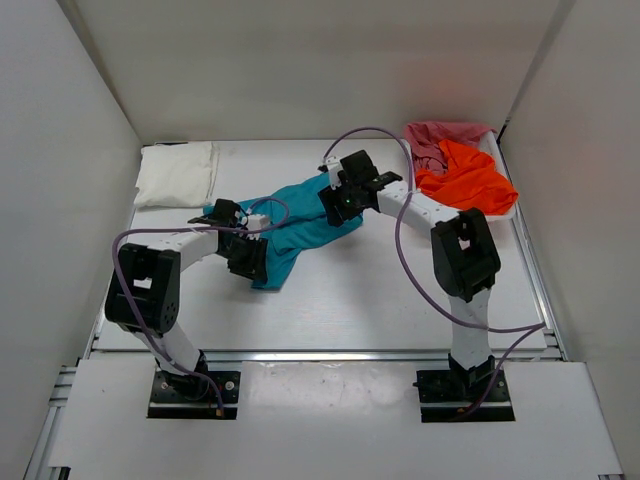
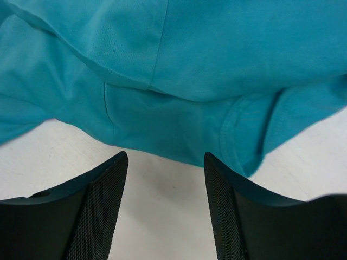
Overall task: Fold and stack the t-shirts
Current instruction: Flatten out the tshirt
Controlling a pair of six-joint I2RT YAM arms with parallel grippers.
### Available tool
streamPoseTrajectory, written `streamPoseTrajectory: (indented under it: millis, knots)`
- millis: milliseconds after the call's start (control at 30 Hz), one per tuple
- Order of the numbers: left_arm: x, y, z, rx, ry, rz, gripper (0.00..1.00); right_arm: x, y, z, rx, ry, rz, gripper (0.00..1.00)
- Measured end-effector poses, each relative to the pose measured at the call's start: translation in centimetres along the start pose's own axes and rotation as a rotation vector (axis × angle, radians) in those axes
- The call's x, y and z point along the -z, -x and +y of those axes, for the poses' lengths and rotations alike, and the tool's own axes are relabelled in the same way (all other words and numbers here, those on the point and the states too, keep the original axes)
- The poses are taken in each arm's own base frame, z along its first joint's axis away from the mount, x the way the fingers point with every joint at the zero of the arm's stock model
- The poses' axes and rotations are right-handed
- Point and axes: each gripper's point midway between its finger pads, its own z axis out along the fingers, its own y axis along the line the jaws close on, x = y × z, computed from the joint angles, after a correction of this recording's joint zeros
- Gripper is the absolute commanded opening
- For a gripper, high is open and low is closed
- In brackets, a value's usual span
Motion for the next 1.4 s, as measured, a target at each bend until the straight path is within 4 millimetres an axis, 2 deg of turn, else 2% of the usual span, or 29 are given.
streamPoseTrajectory:
  millis: [33, 67, 133, 300, 433, 533, 633, 667, 733, 767, 867, 967, 1067, 1167, 1267, 1333, 1367, 1400]
  knots:
    - [-0.2, 0.1, -0.1, 0.003, -0.011, -0.001, 0.34, -0.6, -0.4, 0.0, -0.007, 0.004, 0.014, 0.64]
    - [-0.5, 0.2, -0.2, 0.013, -0.026, 0.000, 0.27, -1.1, -0.7, 0.1, -0.012, 0.009, 0.023, 0.65]
    - [-0.9, 0.0, -0.4, 0.031, -0.052, 0.012, 0.01, -2.0, -1.2, 0.2, -0.019, 0.021, 0.041, 0.66]
    - [-1.0, 0.1, -0.3, 0.042, -0.057, 0.017, 0.00, -3.2, -1.2, 0.4, -0.025, 0.047, 0.048, 0.68]
    - [0.1, 0.1, 1.4, 0.013, 0.037, -0.001, 0.00, -3.5, -0.6, 1.0, -0.016, 0.066, 0.035, 0.68]
    - [1.7, 0.3, 2.3, -0.015, 0.102, -0.039, 0.00, -4.6, -0.3, 1.3, -0.022, 0.076, 0.037, 0.60]
    - [3.3, 0.6, 2.9, -0.016, 0.121, -0.087, 0.00, -6.2, -0.9, 1.2, -0.030, 0.081, 0.056, 0.38]
    - [3.7, 0.7, 3.1, -0.011, 0.128, -0.100, 0.00, -6.6, -1.4, 1.1, -0.033, 0.082, 0.067, 0.33]
    - [4.3, 0.6, 3.9, 0.006, 0.143, -0.111, 0.00, -6.8, -1.6, 0.9, -0.038, 0.087, 0.073, 0.08]
    - [4.4, 0.5, 4.1, 0.011, 0.150, -0.111, 0.00, -6.8, -1.7, 0.9, -0.028, 0.094, 0.072, 0.01]
    - [4.5, 0.1, 4.7, 0.019, 0.168, -0.097, 0.00, -6.7, -2.2, 1.1, -0.028, 0.122, 0.074, 0.00]
    - [4.9, -0.4, 5.3, 0.015, 0.192, -0.079, 0.00, -5.4, -3.2, 1.6, -0.038, 0.164, 0.089, 0.00]
    - [6.0, -0.7, 6.9, -0.001, 0.250, -0.073, 0.00, -2.7, -3.8, 1.3, -0.065, 0.208, 0.084, 0.00]
    - [7.6, -1.0, 8.3, -0.050, 0.333, -0.072, 0.00, 2.2, -4.0, -1.8, -0.086, 0.192, 0.039, 0.00]
    - [8.6, -1.1, 8.4, -0.121, 0.364, -0.070, 0.00, 7.0, -4.6, -4.6, -0.080, 0.142, -0.013, 0.00]
    - [9.0, -1.7, 8.4, -0.158, 0.375, -0.052, 0.00, 9.3, -5.5, -5.3, -0.059, 0.116, -0.025, 0.00]
    - [9.0, -2.0, 8.4, -0.171, 0.379, -0.044, 0.00, 9.8, -6.1, -5.1, -0.043, 0.115, -0.020, 0.08]
    - [9.0, -2.4, 8.3, -0.187, 0.382, -0.030, 0.00, 10.0, -6.9, -4.7, -0.030, 0.119, -0.007, 0.23]
